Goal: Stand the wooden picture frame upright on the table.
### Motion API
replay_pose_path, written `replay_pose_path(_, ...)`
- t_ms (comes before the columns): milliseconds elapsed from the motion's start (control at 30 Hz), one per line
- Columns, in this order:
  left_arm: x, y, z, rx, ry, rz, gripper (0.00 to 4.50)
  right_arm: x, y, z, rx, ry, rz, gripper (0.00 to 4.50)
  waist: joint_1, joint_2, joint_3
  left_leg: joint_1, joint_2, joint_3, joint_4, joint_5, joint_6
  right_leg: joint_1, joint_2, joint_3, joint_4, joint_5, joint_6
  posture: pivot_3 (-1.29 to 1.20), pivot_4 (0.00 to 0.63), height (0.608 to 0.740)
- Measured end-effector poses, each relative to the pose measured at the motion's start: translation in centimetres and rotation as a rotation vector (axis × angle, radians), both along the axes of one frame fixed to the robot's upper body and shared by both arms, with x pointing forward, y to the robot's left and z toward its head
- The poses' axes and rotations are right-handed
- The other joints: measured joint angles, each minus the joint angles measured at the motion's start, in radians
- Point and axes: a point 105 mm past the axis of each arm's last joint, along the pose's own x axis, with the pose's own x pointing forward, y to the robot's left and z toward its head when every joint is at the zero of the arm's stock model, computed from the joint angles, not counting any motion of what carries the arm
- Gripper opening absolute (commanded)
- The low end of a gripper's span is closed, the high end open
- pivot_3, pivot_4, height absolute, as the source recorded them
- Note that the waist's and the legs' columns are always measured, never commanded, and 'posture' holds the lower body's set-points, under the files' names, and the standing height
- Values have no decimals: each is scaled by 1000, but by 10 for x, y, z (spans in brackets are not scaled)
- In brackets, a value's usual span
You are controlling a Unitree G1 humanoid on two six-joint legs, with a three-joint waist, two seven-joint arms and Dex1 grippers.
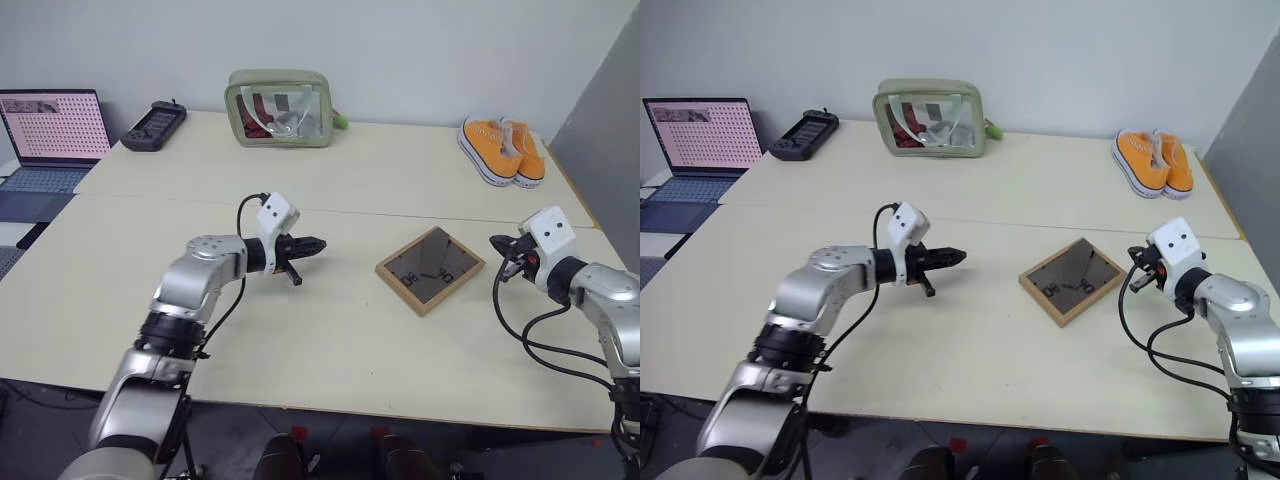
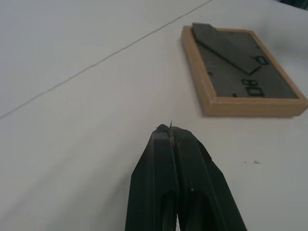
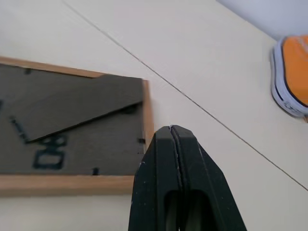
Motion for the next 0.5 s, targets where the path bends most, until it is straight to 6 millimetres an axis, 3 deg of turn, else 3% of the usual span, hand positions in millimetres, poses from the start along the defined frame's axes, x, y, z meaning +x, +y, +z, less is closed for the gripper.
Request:
replay_pose_path(200,27,-29,-8,28,-27,-48,23,-18,11,-14,15,46,-32,0,0,0,0,-3,-1,-1,0,0,0,-1,0,-1,0,0,0,0,150,740)
replay_pose_path(367,32,-54,-10,51,-40,-132,23,-37,24,-22,52,81,-21,0,-6,0,0,-3,-1,-1,1,0,0,-1,0,0,0,0,0,0,150,740)
replay_pose_path(500,29,-70,-12,58,-36,-209,23,-41,26,-36,95,103,-66,0,-9,0,0,-2,-1,-1,2,0,0,-1,0,0,1,0,0,0,150,740)
